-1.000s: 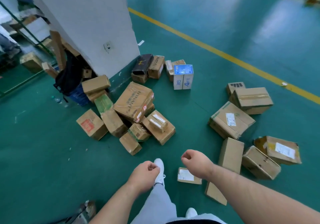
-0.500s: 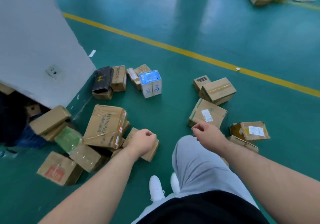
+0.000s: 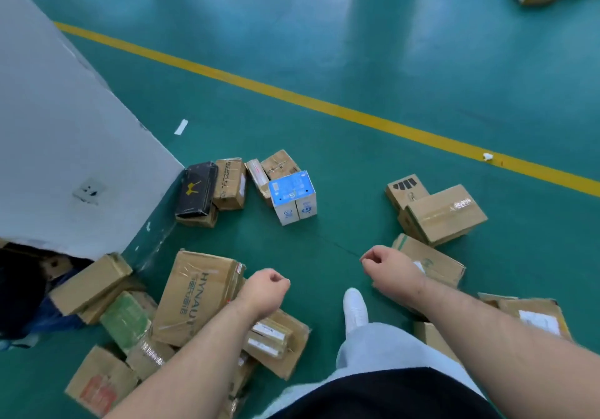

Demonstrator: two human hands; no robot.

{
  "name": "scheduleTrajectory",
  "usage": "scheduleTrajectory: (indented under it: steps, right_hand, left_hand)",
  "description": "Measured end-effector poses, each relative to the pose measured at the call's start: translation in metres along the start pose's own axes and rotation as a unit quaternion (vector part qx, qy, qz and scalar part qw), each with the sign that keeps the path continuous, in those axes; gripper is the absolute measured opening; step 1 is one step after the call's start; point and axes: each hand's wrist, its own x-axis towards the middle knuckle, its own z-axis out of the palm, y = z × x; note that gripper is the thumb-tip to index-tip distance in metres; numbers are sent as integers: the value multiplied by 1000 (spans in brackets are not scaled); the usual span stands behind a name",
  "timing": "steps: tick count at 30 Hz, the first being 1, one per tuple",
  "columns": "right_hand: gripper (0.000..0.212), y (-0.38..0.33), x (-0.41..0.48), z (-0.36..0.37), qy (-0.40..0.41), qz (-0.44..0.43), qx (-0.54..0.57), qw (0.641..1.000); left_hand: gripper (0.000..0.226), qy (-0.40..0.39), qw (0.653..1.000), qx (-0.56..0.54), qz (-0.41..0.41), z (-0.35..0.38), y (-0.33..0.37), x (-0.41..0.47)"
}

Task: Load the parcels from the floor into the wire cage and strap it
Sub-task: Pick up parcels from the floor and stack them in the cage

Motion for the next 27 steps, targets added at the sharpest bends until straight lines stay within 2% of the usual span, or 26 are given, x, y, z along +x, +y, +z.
scheduleTrajectory:
  steps: [3, 7, 15, 17, 20, 27]
  right_hand:
    - [21, -15, 51, -42, -34, 0, -39, 999]
    - [24, -50, 114, -79, -66, 4, -85, 994]
    - [23, -154, 228, -56, -164, -16, -104, 981]
    - [24, -181, 261, -51, -189, -22, -144, 971]
    - [25, -213, 303, -53, -205, -11, -180, 962]
    - [23, -243, 383, -52, -211, 46, -123, 969]
  left_hand:
    - [19, 30, 999, -21, -6, -22, 45, 37]
    - [17, 40, 993, -110, -27, -54, 77, 63]
    - [21, 49, 976, -177, -115, -122, 67, 170]
    - [24, 33, 973, -182, -136, -140, 63, 217]
    - [25, 16, 980, -135, -142, -169, 68, 270]
    - [17, -38, 980, -115, -155, -201, 81, 362]
